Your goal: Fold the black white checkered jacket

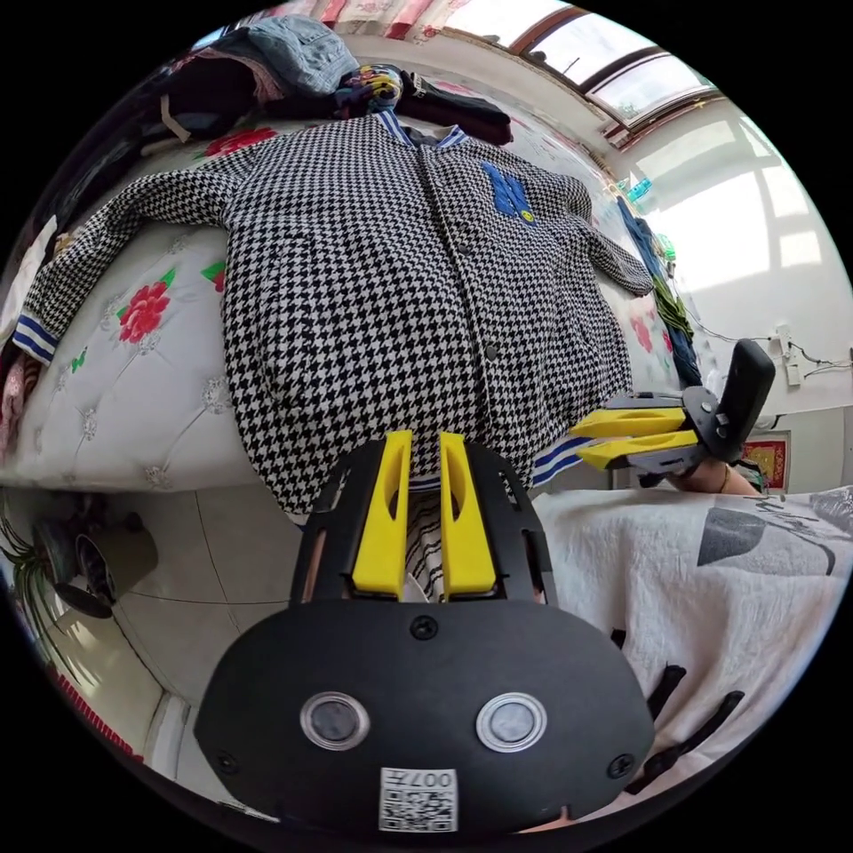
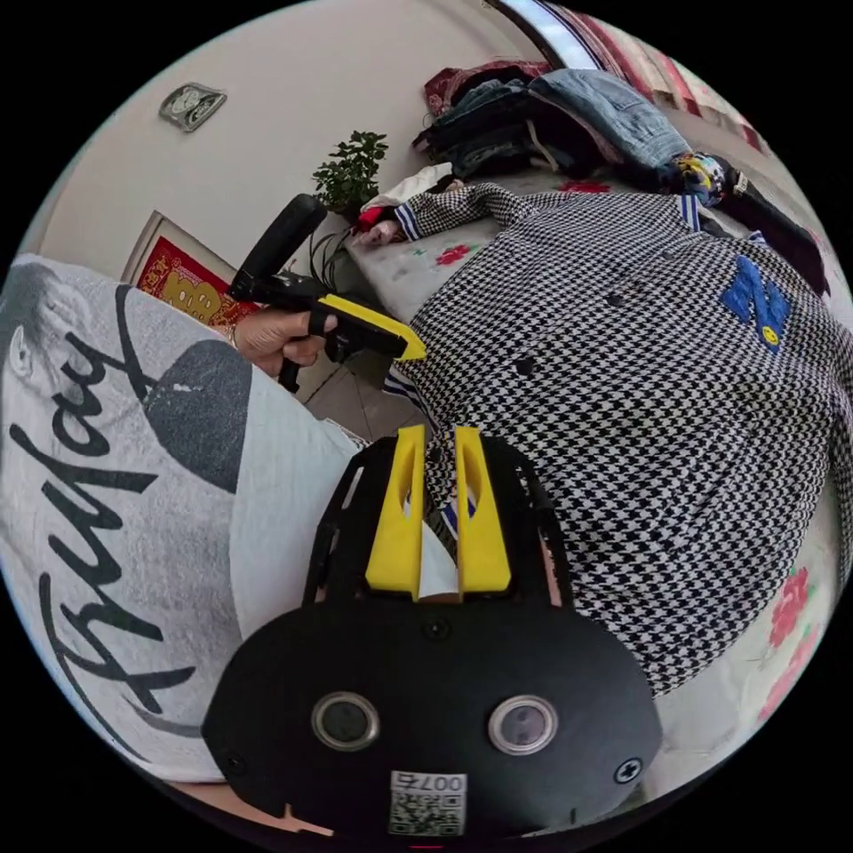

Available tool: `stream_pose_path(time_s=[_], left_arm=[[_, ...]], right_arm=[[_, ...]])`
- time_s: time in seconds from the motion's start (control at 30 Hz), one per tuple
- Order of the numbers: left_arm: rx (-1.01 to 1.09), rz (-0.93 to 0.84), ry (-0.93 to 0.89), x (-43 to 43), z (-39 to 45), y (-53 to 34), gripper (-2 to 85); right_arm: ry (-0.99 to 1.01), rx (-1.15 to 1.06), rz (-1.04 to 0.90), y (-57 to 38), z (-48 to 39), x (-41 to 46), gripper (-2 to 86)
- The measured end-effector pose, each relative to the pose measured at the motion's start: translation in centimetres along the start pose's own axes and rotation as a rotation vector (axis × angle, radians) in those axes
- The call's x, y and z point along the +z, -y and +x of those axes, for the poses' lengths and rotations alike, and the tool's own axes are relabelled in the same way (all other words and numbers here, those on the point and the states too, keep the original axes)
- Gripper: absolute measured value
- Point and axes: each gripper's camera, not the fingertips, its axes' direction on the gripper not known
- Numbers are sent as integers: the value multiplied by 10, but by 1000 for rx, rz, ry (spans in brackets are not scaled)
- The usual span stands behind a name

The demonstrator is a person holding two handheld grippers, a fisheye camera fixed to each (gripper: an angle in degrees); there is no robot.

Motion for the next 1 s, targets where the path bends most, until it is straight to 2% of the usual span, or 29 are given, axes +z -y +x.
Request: stream_pose_path(time_s=[0.07, 0.33, 0.53, 0.7, 0.83, 0.9, 0.97, 1.0], left_arm=[[-4, -13, 5, -5, -5, 10, 55], [-94, 4, -53, -50, -52, 74, 52], [-212, 30, -78, -95, -105, 118, 51], [-361, 46, -73, -130, -165, 135, 51], [-553, 123, -67, -166, -225, 139, 50], [-641, 172, -83, -182, -252, 137, 51], [-719, 221, -98, -200, -279, 133, 52], [-763, 257, -99, -214, -298, 130, 54]], right_arm=[[-70, 94, 92, -15, 31, -36, 57], [-232, 906, 682, -159, 248, -239, 88], [-335, 1299, 957, -250, 353, -310, 107], [-317, 1455, 1039, -287, 407, -315, 86], [-98, 1467, 1228, -308, 437, -306, 29], [-68, 1477, 1269, -313, 439, -313, 14], [-161, 1412, 1281, -310, 430, -340, 7], [-279, 1319, 1309, -307, 415, -367, 5]])
